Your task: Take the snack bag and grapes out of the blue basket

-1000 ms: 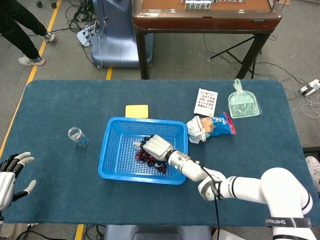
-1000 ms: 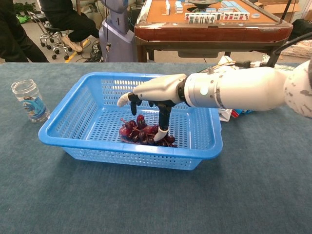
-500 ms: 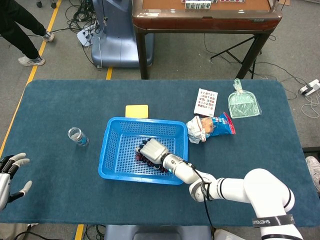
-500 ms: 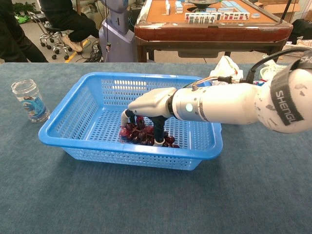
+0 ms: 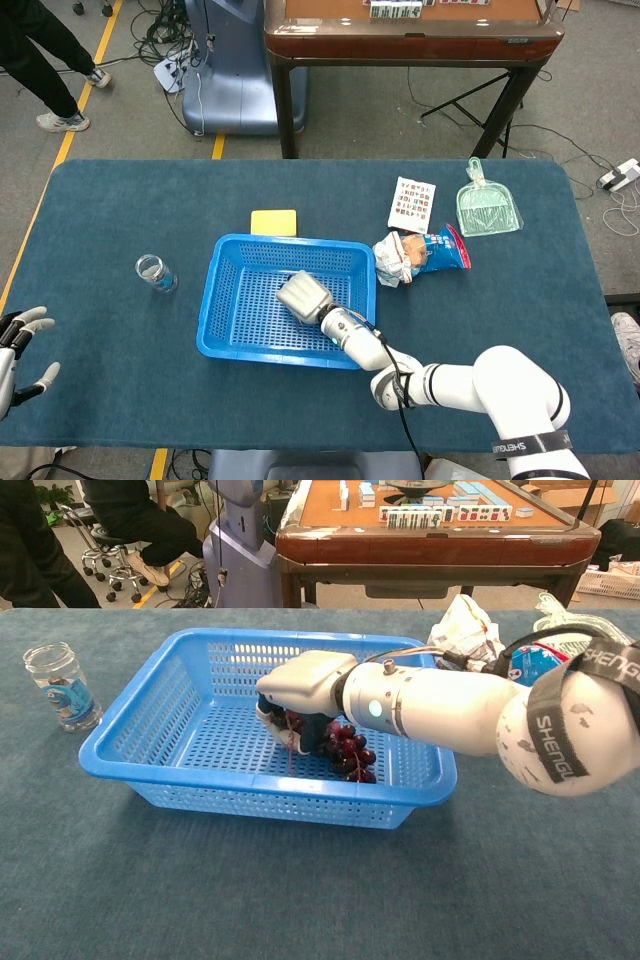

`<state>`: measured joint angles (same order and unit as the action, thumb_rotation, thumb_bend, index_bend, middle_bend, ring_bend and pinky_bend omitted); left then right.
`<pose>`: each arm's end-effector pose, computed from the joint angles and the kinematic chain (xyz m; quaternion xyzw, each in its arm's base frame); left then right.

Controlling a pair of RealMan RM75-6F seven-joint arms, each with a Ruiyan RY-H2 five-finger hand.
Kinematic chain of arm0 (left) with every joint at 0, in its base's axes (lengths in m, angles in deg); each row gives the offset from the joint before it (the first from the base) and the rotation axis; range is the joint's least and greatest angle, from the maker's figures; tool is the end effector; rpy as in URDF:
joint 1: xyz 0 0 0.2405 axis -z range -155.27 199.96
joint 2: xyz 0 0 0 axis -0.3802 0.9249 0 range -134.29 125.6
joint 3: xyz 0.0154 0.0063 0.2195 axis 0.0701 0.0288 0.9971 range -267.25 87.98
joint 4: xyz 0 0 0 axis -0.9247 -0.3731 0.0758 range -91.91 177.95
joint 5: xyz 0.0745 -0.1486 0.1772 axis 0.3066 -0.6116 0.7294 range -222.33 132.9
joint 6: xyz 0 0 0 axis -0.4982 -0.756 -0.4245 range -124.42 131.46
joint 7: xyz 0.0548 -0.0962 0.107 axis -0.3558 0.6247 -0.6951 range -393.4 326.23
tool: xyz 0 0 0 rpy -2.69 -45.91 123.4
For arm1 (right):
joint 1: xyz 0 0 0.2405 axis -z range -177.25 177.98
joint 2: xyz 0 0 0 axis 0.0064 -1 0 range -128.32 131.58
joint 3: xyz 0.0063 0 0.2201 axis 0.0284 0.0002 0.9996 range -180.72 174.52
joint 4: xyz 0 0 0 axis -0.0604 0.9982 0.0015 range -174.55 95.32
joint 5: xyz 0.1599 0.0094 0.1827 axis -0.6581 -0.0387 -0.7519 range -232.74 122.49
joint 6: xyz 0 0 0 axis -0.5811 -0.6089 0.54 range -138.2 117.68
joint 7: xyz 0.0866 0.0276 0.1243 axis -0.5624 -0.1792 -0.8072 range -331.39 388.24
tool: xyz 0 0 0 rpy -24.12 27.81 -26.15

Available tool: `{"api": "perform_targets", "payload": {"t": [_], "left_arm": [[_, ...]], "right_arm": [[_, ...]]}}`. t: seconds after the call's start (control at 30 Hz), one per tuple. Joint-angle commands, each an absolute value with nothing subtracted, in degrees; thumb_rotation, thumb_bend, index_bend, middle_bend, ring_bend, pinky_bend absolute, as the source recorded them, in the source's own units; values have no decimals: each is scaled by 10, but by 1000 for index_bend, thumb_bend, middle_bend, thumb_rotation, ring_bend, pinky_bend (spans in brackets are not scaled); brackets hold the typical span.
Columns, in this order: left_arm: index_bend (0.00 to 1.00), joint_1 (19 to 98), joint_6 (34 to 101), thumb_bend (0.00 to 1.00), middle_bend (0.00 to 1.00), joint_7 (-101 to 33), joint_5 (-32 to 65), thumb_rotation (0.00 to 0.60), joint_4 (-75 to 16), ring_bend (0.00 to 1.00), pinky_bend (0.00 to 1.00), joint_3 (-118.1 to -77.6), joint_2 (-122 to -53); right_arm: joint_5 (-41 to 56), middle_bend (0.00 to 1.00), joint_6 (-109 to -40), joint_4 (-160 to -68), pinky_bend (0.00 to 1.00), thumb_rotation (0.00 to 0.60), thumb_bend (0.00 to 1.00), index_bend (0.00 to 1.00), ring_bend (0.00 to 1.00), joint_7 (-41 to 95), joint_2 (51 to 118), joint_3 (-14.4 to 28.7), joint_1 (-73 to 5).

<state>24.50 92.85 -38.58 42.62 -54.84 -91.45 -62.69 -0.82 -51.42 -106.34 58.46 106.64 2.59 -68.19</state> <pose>-0.2838 0.1722 0.1392 -0.5988 -0.3520 -0.3689 0.6176 -0.0144 -0.3438 -0.1538 0.8783 -0.2161 0.2838 0.3184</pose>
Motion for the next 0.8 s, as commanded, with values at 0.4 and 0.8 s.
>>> {"api": "perform_targets", "payload": {"t": [0.4, 0.8], "left_arm": [[361, 242, 931, 274, 212, -381, 422, 600, -543, 164, 245, -918, -626], [361, 245, 934, 274, 212, -384, 425, 600, -549, 164, 245, -922, -620]], "right_arm": [[22, 529, -541, -1101, 860, 600, 754, 646, 529, 526, 1036, 72, -653], [57, 529, -632, -1254, 862, 600, 746, 646, 530, 471, 868, 135, -591]]}}
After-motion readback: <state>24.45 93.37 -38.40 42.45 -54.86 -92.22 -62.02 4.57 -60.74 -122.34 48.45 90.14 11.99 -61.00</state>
